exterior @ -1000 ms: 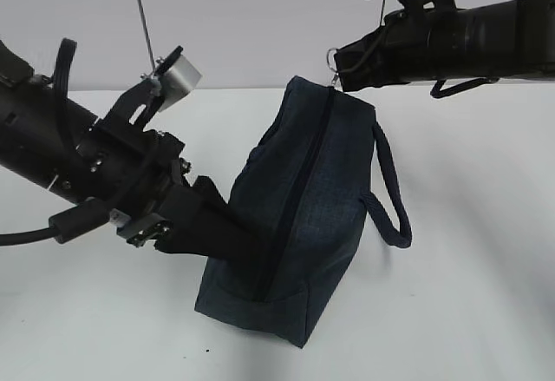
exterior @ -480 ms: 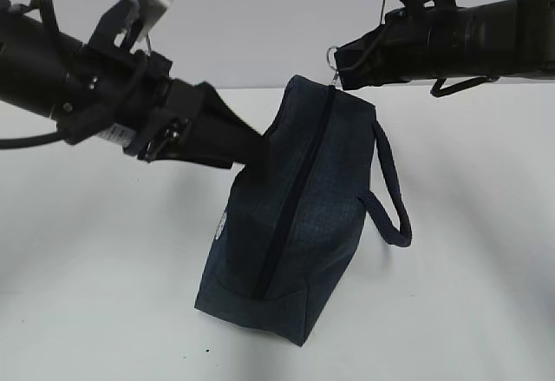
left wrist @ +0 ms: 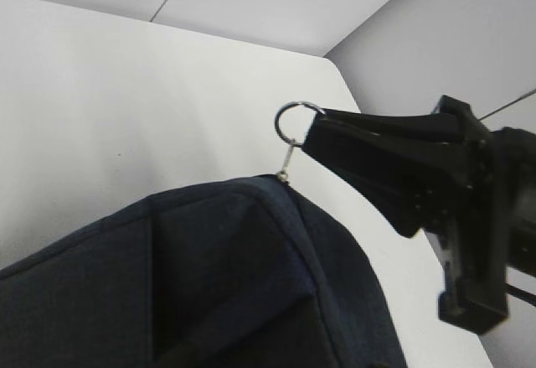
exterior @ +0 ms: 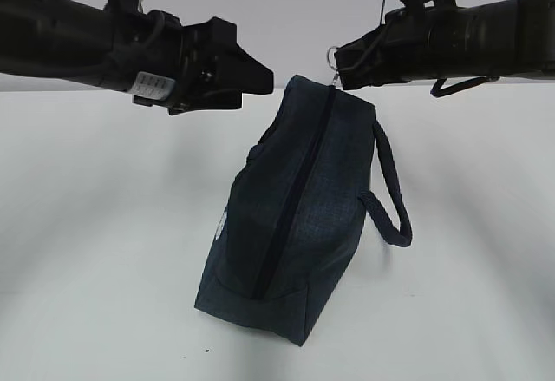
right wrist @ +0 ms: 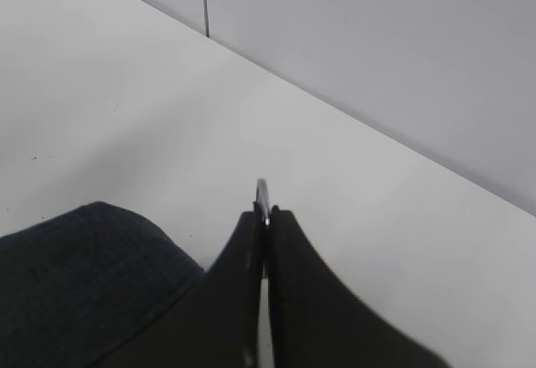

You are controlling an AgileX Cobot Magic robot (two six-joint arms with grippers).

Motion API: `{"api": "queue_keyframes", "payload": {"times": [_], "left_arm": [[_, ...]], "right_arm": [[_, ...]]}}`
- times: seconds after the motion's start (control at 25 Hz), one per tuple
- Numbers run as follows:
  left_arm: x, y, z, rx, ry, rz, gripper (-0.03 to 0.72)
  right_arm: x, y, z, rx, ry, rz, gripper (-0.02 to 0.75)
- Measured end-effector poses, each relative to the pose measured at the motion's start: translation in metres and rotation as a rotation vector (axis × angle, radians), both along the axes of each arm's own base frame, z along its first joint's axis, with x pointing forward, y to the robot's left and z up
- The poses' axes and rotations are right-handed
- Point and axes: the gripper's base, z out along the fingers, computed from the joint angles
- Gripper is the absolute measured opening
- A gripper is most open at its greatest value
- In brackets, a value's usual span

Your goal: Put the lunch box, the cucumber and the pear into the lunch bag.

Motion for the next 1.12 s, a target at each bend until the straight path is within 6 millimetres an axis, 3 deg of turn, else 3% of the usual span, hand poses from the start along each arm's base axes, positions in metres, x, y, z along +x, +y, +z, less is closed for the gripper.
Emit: {"api": "queue_keyframes", "payload": {"times": [0.16, 0.52, 0.84, 0.96, 1.12], "left_arm": [[0.017, -0.007, -0.010, 0.001, 0.018, 0.005, 0.366], [0.041, -0.027, -0.008, -0.028, -0.010, -0.032, 0.361], [0.054, -0.043, -0.030, 0.015, -0.001, -0.056, 0.354], [0.055, -0.044, -0.030, 0.015, -0.003, -0.055, 0.305], [0.055, -0.043, -0.031, 0.025, -0.008, -0.061, 0.145]], "right_arm": [[0.000, 0.000, 0.000, 0.002, 0.001, -0.001, 0.006], [0.000, 0.000, 0.000, 0.002, 0.001, -0.001, 0.006], [0.000, 0.000, 0.000, 0.002, 0.001, -0.001, 0.006], [0.000, 0.000, 0.000, 0.002, 0.002, -0.001, 0.006], [0.000, -0.001, 0.000, 0.002, 0.002, -0.003, 0.006]]}}
